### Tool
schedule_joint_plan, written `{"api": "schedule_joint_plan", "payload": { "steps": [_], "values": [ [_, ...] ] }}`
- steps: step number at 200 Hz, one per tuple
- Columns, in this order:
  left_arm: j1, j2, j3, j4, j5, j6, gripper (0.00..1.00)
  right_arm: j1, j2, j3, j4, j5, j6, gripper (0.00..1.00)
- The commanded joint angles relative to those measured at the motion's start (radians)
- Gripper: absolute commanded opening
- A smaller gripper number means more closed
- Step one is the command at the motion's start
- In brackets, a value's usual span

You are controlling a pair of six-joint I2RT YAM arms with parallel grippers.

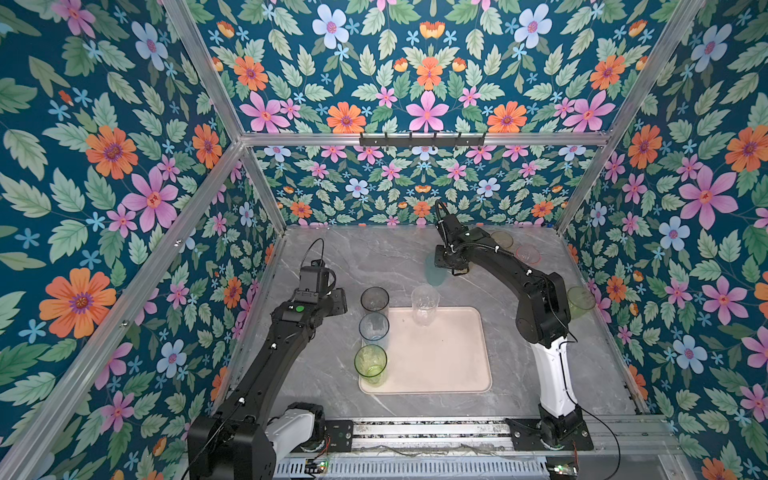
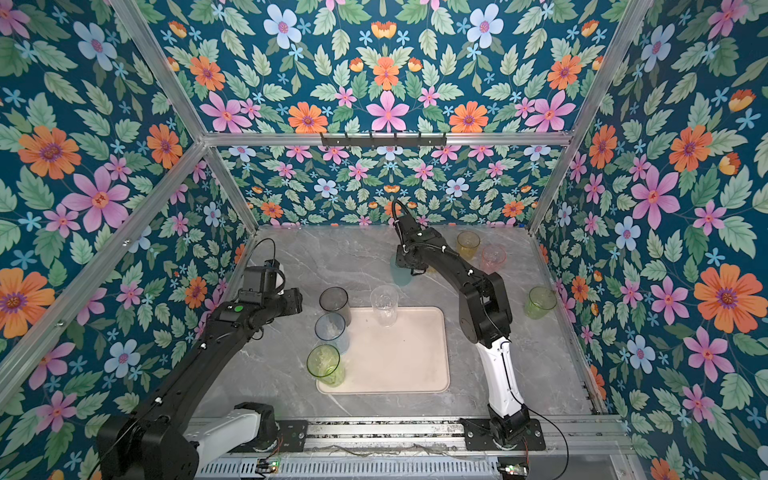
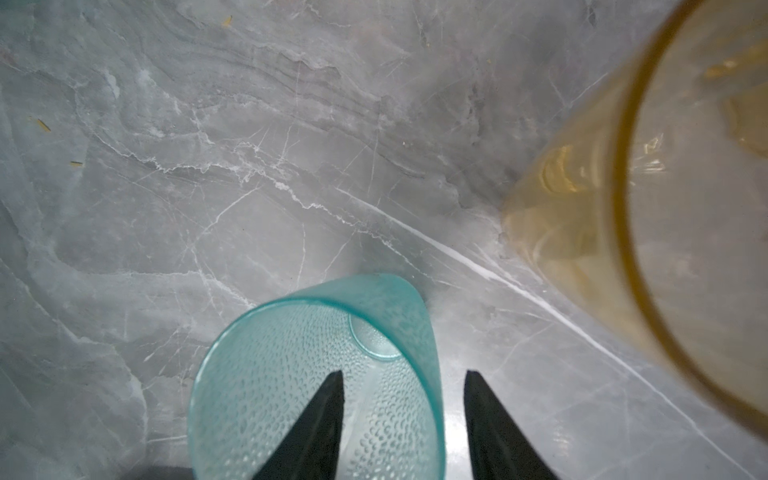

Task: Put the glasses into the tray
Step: 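Lower right gripper onto the teal glass rim and close it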

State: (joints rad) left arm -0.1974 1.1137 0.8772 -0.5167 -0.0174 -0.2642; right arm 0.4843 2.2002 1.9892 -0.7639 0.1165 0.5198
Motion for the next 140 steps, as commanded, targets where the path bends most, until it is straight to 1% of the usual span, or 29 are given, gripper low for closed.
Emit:
{"api": "schedule_joint_plan", "payload": {
  "steps": [1, 95, 140],
  "values": [
    [0.0, 0.001, 0.0, 0.0, 0.0, -0.002, 0.66, -0.001, 0.004, 0.008, -0.005, -0.003, 0.014, 0.46],
    [0.0, 0.004, -0.003, -0.003, -0.001, -0.003, 0.66, -0.001, -0.005, -0.015, 0.009, -0.008, 0.011, 0.3],
    [0.0, 0.004, -0.001, -0.003, 0.0, -0.002, 0.66, -0.001, -0.013, -0.025, 0.011, -0.019, 0.01, 0.15]
  ]
}}
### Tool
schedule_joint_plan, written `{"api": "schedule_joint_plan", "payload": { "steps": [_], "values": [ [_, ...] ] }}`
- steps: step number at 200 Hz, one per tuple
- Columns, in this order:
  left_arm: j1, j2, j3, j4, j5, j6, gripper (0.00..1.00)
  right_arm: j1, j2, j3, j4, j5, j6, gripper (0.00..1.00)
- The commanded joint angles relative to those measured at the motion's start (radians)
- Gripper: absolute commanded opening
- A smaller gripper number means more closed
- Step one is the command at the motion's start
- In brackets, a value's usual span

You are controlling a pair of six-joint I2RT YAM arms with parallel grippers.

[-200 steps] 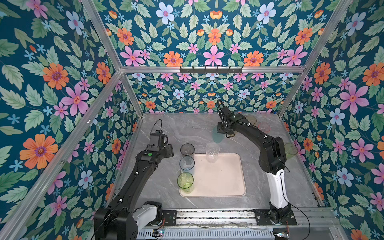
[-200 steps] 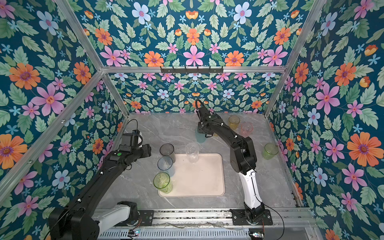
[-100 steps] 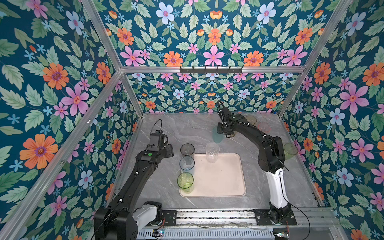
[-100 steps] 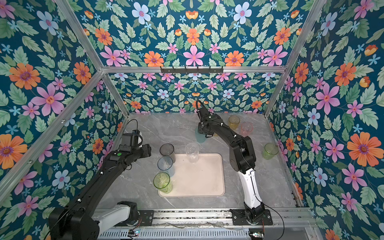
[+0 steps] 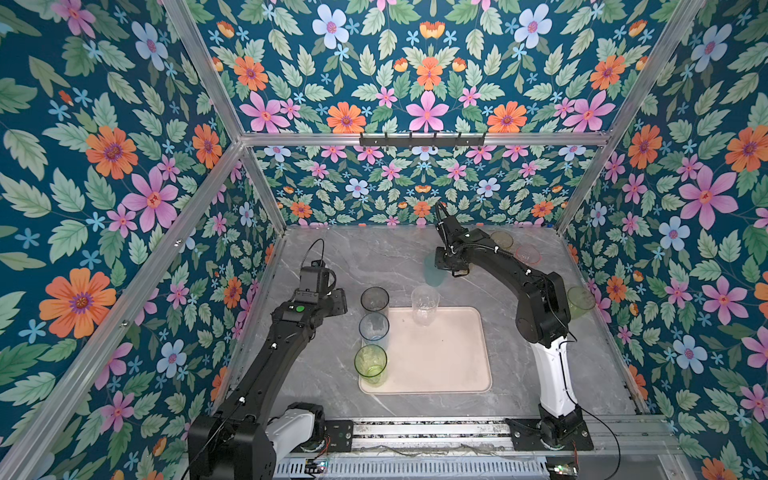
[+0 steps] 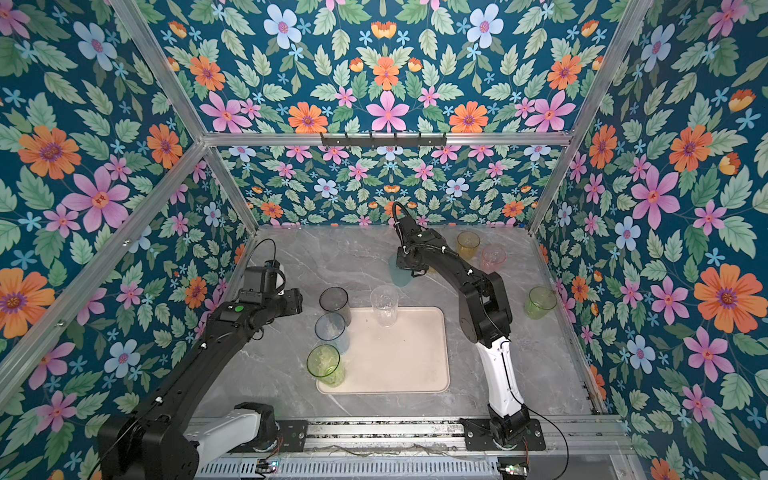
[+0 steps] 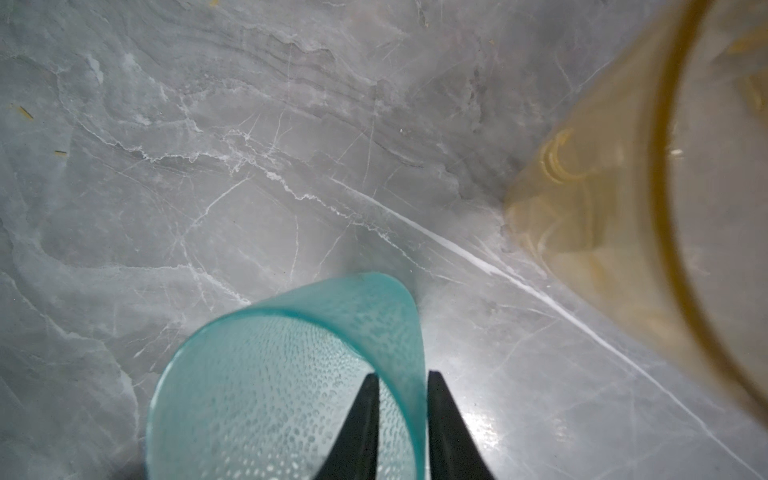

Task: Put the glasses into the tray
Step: 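Lower right gripper onto the teal glass rim and close it, then lift the teal glass with right gripper and carry it over the tray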

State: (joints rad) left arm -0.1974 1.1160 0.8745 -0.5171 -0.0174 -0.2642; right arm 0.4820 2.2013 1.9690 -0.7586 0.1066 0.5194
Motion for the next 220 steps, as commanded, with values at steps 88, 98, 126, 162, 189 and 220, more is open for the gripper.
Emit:
{"api": "schedule_joint_plan", "payload": {
  "steps": [88, 98, 126, 162, 189, 220],
  "values": [
    [0.0, 0.005, 0.001, -0.005, 0.004, -0.004, 0.66, 0.003, -0.074, -0.033, -0.031, -0.015, -0.006, 0.0],
    [0.0, 0.001, 0.001, -0.003, 0.004, -0.004, 0.66, 0.004, -0.087, -0.036, -0.043, -0.011, -0.007, 0.0],
    [0.0, -0.015, -0.002, 0.002, 0.002, -0.007, 0.66, 0.006, -0.15, -0.075, -0.056, 0.012, -0.007, 0.0],
    [0.0, -0.032, -0.003, 0.006, -0.006, -0.008, 0.66, 0.006, -0.244, -0.148, -0.074, 0.04, -0.01, 0.0],
    [0.0, -0.038, -0.003, 0.006, -0.007, -0.01, 0.66, 0.007, -0.303, -0.177, -0.116, 0.063, -0.014, 0.0],
    [0.0, -0.039, -0.003, 0.006, -0.011, -0.007, 0.66, 0.008, -0.37, -0.217, -0.166, 0.104, -0.029, 0.0]
  ]
}}
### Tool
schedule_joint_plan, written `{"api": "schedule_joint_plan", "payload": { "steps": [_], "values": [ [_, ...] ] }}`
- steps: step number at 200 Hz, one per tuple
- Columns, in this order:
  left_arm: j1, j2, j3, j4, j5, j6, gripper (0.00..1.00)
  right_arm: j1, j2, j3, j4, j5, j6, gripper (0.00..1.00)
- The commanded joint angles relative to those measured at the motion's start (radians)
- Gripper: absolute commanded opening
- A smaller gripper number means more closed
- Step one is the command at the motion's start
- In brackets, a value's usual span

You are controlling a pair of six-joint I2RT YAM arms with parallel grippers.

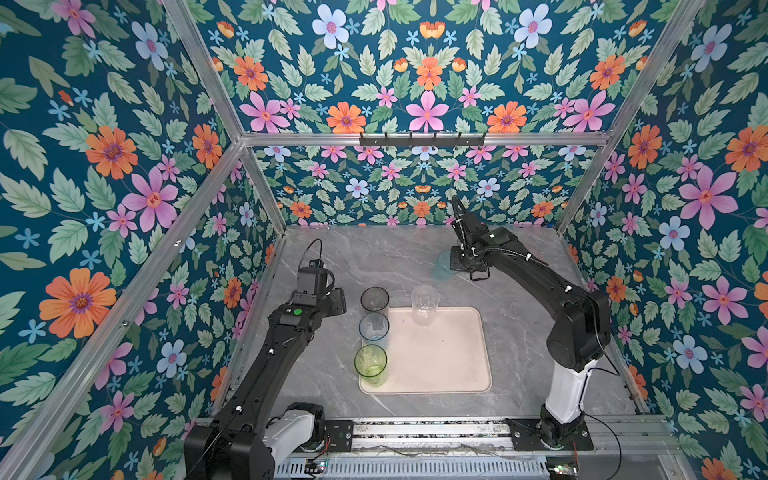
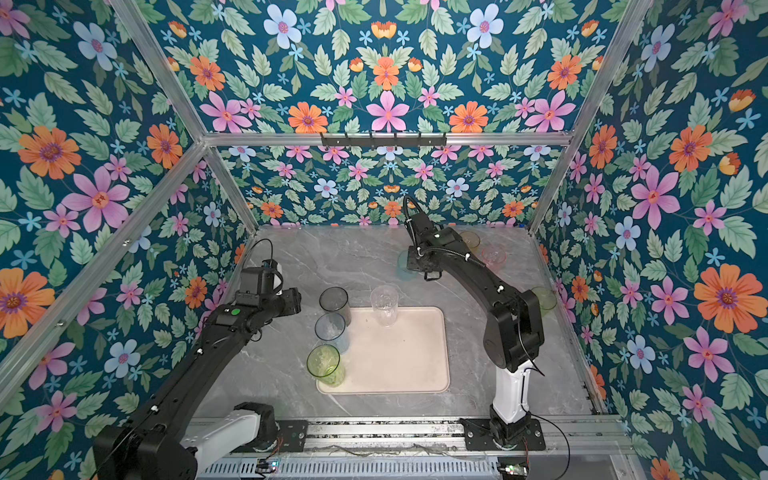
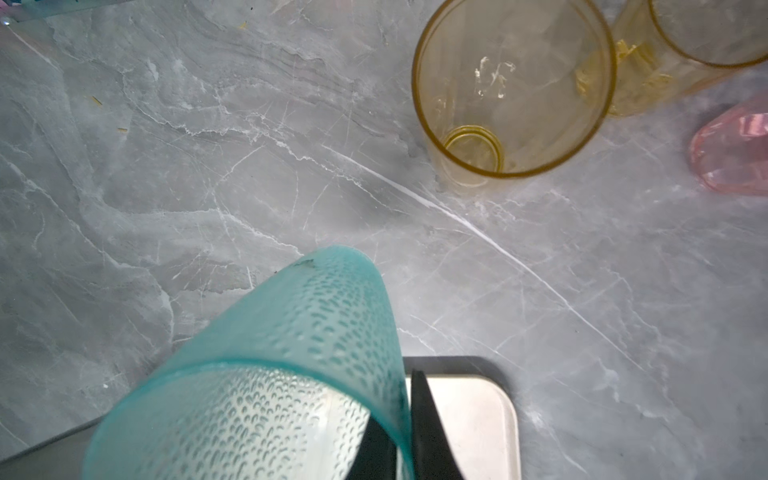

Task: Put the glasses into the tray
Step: 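Lift the teal glass with right gripper and carry it over the tray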

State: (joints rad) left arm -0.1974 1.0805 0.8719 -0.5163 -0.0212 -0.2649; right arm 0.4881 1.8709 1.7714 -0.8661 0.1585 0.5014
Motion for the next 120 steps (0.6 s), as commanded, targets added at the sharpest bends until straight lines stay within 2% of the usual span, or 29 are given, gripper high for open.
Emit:
{"api": "schedule_joint_plan", "payload": {
  "steps": [1, 29, 120],
  "values": [
    [0.0, -0.004, 0.0, 0.006, -0.007, -0.006, 0.66, 0.003, -0.042, -0.021, -0.061, 0.055, -0.012, 0.0],
    [0.0, -0.003, 0.002, 0.005, -0.011, -0.005, 0.66, 0.011, -0.096, -0.053, -0.108, 0.104, -0.031, 0.0],
    [0.0, 0.0, 0.003, 0.002, -0.021, -0.005, 0.66, 0.064, -0.269, -0.22, -0.14, 0.121, -0.046, 0.0]
  ]
}}
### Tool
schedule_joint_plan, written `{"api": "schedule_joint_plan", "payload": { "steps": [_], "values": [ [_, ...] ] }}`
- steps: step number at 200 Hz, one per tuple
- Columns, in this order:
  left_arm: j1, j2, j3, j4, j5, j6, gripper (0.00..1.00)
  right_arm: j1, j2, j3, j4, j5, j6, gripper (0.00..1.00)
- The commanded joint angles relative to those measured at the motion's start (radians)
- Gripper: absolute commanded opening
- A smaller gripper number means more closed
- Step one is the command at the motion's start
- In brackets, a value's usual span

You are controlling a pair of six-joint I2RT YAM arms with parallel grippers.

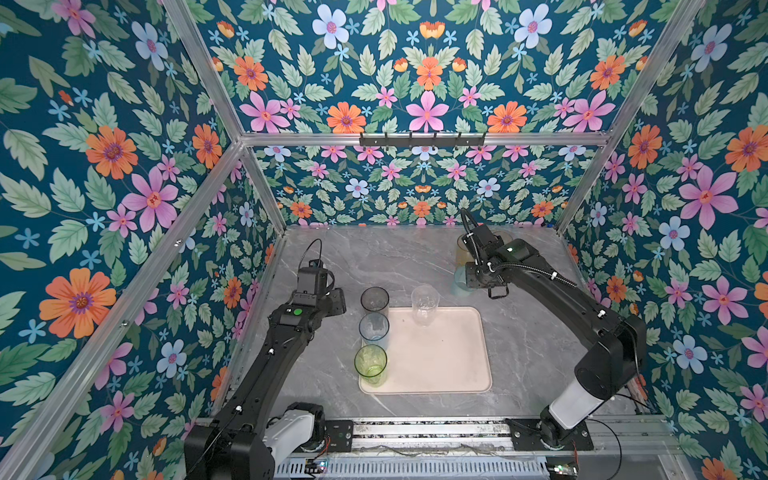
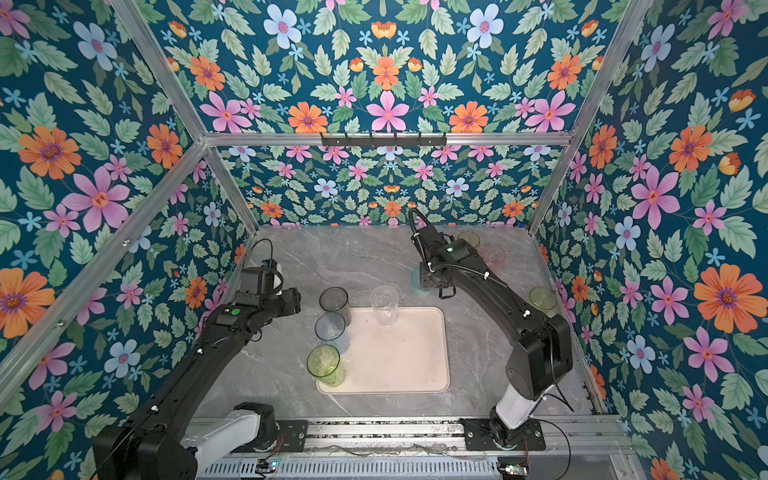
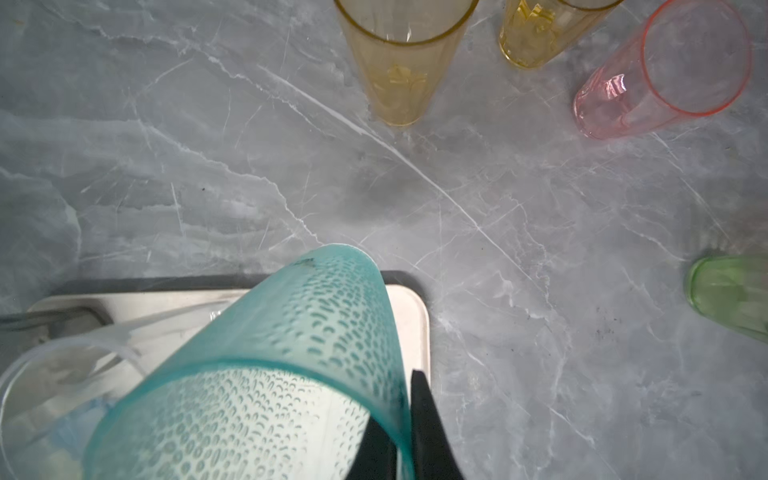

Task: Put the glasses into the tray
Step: 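Lift the teal glass with right gripper and carry it over the tray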

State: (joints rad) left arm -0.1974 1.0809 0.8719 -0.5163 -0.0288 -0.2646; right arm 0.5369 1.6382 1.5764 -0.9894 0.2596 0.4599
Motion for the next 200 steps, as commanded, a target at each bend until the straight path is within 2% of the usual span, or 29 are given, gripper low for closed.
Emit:
{"api": "schedule_joint_plan", "payload": {
  "steps": [1, 115, 200],
  "values": [
    [0.0, 0.0, 0.003, 0.002, -0.014, -0.005, 0.66, 0.016, -0.038, -0.028, -0.018, 0.02, -0.005, 0.0],
    [0.0, 0.002, 0.003, 0.002, -0.01, -0.004, 0.66, 0.125, -0.191, -0.258, 0.019, -0.031, 0.078, 0.0],
    [-0.001, -0.003, 0.001, 0.004, -0.004, -0.005, 0.66, 0.276, -0.155, -0.309, 0.027, -0.044, 0.175, 0.0]
  ]
}}
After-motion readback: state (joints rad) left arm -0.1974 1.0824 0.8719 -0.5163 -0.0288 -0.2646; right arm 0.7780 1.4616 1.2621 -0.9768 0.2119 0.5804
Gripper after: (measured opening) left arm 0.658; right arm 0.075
